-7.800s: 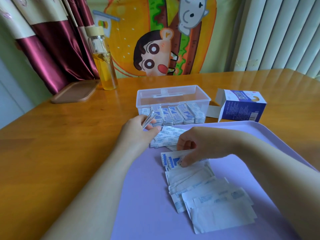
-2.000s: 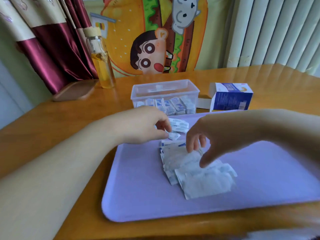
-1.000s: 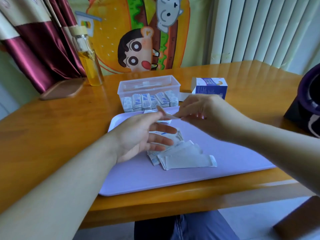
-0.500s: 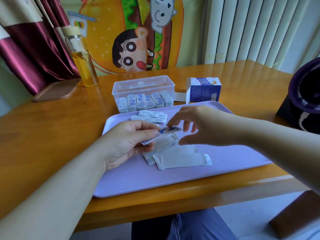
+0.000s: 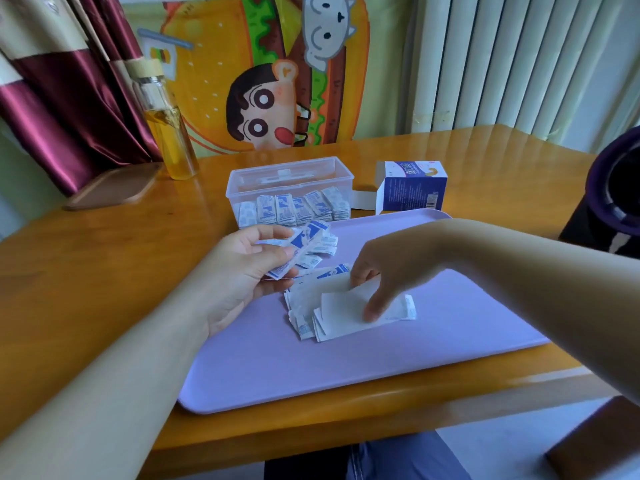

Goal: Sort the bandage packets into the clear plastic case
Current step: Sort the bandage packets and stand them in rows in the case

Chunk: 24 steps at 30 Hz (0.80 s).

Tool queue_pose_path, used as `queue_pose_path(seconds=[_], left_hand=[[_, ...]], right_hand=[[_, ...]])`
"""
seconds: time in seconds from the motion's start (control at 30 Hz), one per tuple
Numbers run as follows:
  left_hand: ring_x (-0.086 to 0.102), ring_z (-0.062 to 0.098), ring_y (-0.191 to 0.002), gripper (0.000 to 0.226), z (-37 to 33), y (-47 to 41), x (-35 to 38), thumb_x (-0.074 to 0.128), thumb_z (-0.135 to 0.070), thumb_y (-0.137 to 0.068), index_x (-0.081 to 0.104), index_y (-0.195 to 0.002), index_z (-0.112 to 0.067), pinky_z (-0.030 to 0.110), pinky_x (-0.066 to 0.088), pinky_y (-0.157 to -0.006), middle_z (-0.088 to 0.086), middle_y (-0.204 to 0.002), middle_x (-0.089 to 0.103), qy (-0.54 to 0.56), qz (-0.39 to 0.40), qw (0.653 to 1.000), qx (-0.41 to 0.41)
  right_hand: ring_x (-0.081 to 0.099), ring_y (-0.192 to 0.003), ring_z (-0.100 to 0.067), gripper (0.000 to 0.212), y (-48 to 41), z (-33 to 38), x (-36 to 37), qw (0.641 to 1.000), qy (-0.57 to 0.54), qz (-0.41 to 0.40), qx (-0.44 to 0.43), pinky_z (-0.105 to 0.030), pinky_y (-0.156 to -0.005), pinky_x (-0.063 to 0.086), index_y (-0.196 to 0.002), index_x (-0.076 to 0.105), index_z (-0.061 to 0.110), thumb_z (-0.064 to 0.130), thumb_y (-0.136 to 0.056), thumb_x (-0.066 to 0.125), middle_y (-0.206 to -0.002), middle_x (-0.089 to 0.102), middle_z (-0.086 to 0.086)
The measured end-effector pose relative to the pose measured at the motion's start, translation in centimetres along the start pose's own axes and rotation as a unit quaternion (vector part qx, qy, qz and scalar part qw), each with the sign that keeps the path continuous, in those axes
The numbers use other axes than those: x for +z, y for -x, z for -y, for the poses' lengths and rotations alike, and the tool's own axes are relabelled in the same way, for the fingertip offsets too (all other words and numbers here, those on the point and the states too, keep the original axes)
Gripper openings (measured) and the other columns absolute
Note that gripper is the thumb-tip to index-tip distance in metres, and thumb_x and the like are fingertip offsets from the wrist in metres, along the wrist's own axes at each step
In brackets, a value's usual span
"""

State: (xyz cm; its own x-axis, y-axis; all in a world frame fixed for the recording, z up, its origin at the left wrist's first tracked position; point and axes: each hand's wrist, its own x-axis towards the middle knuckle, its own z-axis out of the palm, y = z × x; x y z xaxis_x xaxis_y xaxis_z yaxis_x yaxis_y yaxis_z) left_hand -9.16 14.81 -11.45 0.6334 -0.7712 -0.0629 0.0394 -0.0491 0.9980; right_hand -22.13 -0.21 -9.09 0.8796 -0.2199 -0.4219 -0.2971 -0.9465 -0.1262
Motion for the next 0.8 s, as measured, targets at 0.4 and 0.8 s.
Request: queue_pose_path(seconds=[0.4,0.8], left_hand=[[0.056,0.016,-0.066,0.027,-1.4,-3.3,-0.9,0.036,0.002,-0.092,0.057,-0.11,0.0,0.029,0.059,-0.061,0.013,-0.091,0.059,0.231,0.035,0.969,-0.084],[0.048,0.009,-0.063,0.037,-0.1,-7.7,-0.3,0.067,-0.027,-0.073,0.065,-0.107,-0.014,0.027,0.052,-0.064,-0.002,-0.071,0.057,0.233,0.07,0.967,-0.07]], right_hand=[[0.066,-0.091,-0.015,0.03,-1.6,-3.2,-1.8,0.833,-0.55,-0.037,-0.057,-0.023,-0.085,0.054,-0.103,0.066,0.0,0.017,-0.078,0.063,-0.101,0.071,-0.007],[0.066,-0.087,-0.022,0.026,-8.4,-1.1,-0.9,0.64,-0.749,-0.16,-0.058,-0.03,-0.082,0.056,-0.11,0.063,-0.003,0.011,-0.088,0.06,-0.103,0.068,-0.017]])
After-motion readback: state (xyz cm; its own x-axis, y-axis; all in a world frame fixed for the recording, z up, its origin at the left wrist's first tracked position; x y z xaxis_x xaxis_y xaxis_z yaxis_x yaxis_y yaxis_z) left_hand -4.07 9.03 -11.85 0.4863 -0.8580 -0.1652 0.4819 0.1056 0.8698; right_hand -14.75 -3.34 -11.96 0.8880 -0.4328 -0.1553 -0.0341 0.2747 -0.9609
